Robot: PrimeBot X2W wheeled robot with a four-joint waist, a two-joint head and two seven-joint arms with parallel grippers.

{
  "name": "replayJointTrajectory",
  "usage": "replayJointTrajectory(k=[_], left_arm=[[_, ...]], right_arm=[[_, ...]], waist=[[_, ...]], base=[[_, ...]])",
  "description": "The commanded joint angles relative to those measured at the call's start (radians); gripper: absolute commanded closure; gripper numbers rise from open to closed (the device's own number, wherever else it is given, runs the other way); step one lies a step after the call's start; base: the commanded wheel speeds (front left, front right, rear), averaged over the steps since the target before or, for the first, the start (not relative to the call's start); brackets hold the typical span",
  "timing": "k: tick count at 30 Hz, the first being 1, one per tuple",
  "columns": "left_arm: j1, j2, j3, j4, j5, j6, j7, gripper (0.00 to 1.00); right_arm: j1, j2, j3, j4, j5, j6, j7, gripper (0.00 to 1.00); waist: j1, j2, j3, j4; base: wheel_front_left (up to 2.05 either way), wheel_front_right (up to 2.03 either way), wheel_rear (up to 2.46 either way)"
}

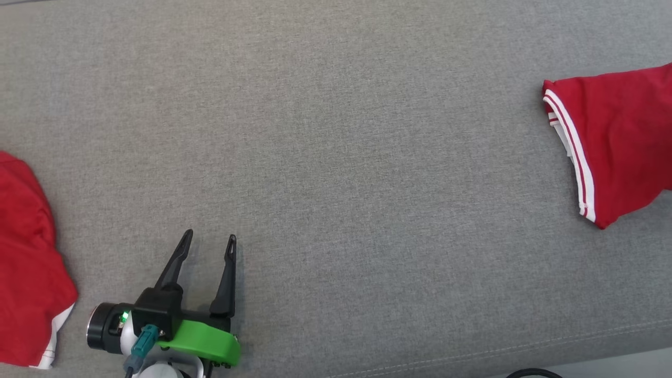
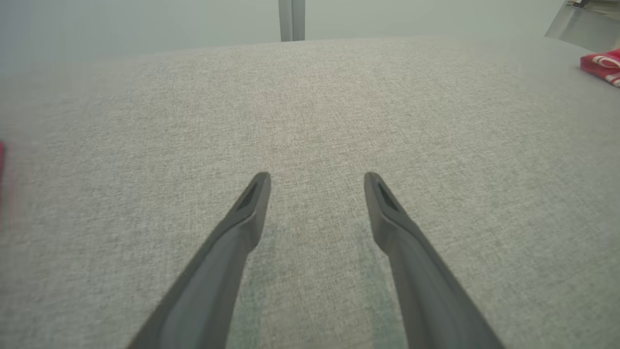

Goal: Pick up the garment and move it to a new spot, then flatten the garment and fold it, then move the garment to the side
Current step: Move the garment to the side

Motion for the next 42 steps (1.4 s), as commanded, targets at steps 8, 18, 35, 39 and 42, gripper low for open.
replayJointTrajectory(k=[8, 18, 35, 39, 42], left_arm=[[0.021, -0.004, 0.028, -0.013, -0.017, 0.008, 0.000, 0.00], [0.089, -0.015, 0.109, -0.003, -0.079, 0.045, 0.000, 0.00], [0.200, -0.018, 0.216, 0.040, -0.121, 0.047, 0.000, 0.00], [0.192, -0.018, 0.204, 0.057, -0.113, 0.035, 0.000, 0.00], [0.180, -0.018, 0.192, 0.063, -0.108, 0.030, 0.000, 0.00]], right_arm=[[-0.050, 0.021, -0.010, 0.039, -0.129, -0.002, -0.158, 0.00], [0.289, 0.048, -0.179, -0.487, -0.211, -0.002, -0.208, 0.00], [1.050, 0.415, -0.341, -1.115, -0.430, -0.002, -0.208, 0.00], [1.081, 0.480, -0.365, -1.139, -0.477, -0.002, -0.208, 0.00], [1.097, 0.516, -0.414, -1.152, -0.504, -0.002, -0.208, 0.00]], waist=[[-0.0001, -0.0001, -0.032, 0.019], [-0.0001, -0.0001, -0.244, 0.068], [-0.0001, -0.0001, -0.352, 0.083], [-0.0001, -0.0001, -0.353, 0.083], [-0.0001, -0.0001, -0.353, 0.086]], base=[[0.00, 0.00, 0.00], [0.00, 0.00, 0.00], [0.00, 0.00, 0.00], [0.00, 0.00, 0.00], [0.00, 0.00, 0.00]])
